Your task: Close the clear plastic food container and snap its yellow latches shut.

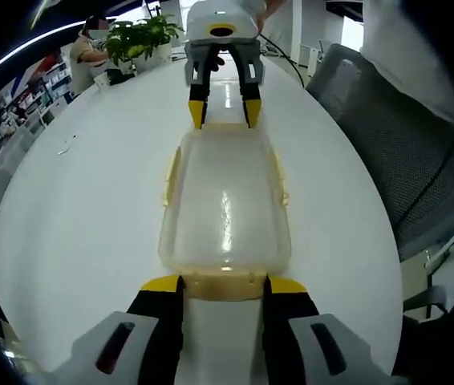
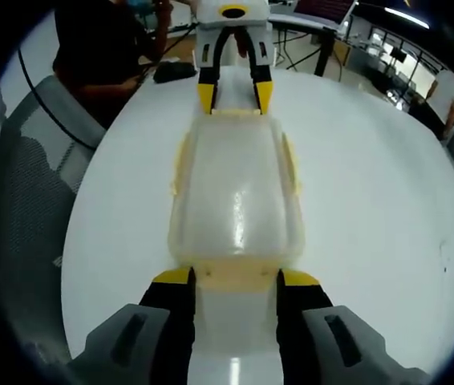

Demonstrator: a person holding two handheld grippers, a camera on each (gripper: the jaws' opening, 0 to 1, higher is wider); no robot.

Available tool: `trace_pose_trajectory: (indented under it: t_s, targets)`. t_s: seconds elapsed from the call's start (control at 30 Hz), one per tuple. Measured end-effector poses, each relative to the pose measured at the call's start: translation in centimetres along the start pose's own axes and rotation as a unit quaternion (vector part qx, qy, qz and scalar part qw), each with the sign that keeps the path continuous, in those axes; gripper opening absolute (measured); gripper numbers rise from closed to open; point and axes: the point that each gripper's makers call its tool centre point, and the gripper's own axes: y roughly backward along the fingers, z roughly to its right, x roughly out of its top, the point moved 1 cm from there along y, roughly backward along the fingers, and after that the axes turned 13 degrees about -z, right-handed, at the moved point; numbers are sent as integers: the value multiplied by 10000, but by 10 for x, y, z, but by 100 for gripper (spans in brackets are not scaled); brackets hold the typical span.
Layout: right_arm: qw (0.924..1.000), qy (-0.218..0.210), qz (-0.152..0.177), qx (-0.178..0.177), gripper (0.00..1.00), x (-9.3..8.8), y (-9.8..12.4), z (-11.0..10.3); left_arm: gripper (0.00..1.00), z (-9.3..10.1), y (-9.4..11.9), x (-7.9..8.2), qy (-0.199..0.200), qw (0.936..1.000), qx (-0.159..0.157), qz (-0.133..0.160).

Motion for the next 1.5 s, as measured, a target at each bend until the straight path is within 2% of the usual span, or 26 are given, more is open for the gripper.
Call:
trace_pose_trajectory:
  t_s: [0.23, 0.4, 0.9, 1.13, 1.5]
  targets:
    - [10000, 27, 37, 34, 36, 5, 7, -5, 32, 7, 13, -1, 113, 9999, -27, -79]
    - [10000, 52, 55, 46, 36, 8, 18, -9, 32, 11, 30, 6, 131, 9999, 7, -102]
    - [9995, 183, 233, -94, 36, 18, 80, -16, 32, 14, 93, 36, 68, 9996, 211, -159]
    - [9993, 238, 230, -148, 36, 11, 101, -20, 32, 18, 111, 57, -36, 9993, 296, -216]
    - [9991, 216, 208, -303, 36, -17, 144, -20, 32, 13, 130, 104, -195, 9987, 418, -209]
